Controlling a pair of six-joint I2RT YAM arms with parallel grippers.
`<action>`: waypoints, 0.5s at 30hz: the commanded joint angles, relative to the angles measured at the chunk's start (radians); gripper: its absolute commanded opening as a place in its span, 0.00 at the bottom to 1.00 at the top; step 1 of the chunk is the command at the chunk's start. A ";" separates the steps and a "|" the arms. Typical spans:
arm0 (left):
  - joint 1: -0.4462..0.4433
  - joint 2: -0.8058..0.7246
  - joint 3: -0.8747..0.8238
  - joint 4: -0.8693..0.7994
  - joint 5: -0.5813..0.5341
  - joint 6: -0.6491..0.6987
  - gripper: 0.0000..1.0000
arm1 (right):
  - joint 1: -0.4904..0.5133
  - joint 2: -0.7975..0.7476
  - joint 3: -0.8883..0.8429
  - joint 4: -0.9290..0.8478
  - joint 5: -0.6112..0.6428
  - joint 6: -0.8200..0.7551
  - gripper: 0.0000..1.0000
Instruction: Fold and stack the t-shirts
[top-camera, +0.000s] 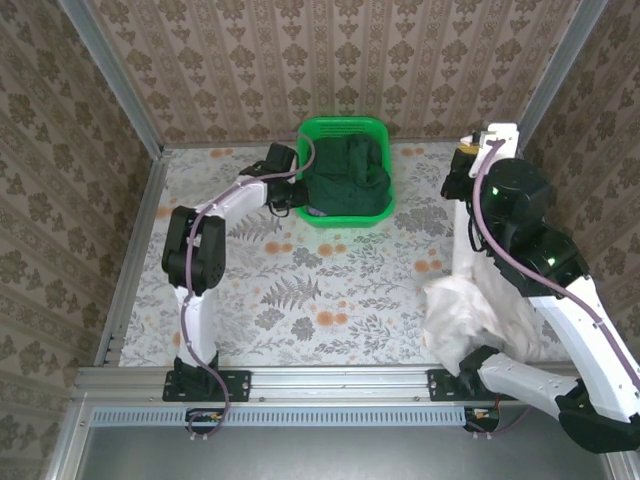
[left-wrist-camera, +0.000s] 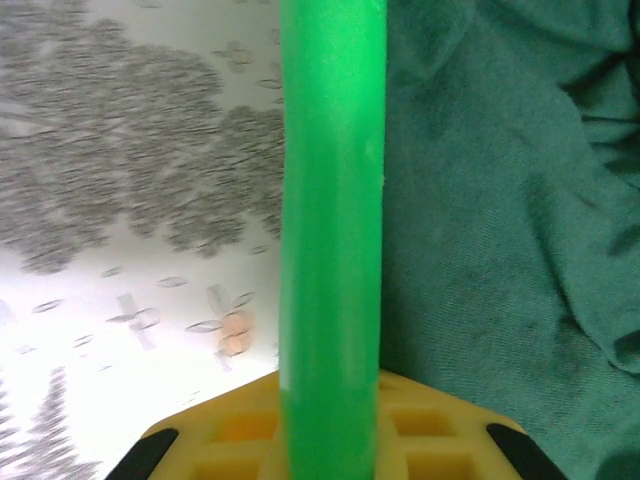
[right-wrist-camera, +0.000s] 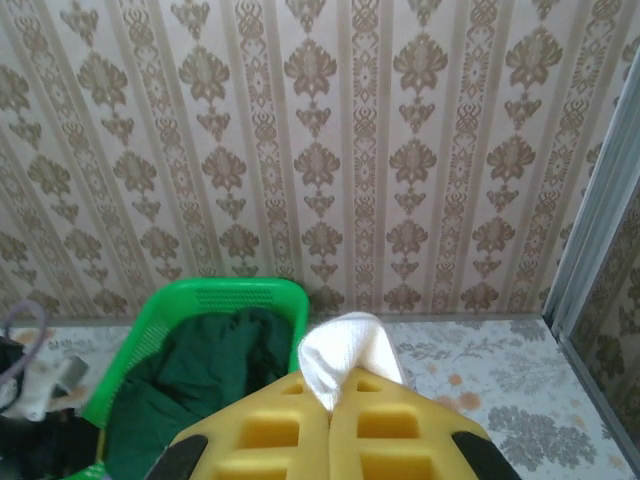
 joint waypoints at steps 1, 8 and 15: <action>0.106 -0.131 -0.073 -0.079 -0.141 0.093 0.01 | 0.004 0.009 0.030 0.040 -0.003 0.020 0.00; 0.331 -0.296 -0.263 -0.081 -0.127 0.225 0.09 | 0.001 0.146 0.109 0.066 -0.061 0.039 0.00; 0.497 -0.247 -0.233 -0.177 -0.210 0.164 0.63 | -0.002 0.201 -0.009 0.147 -0.104 0.136 0.00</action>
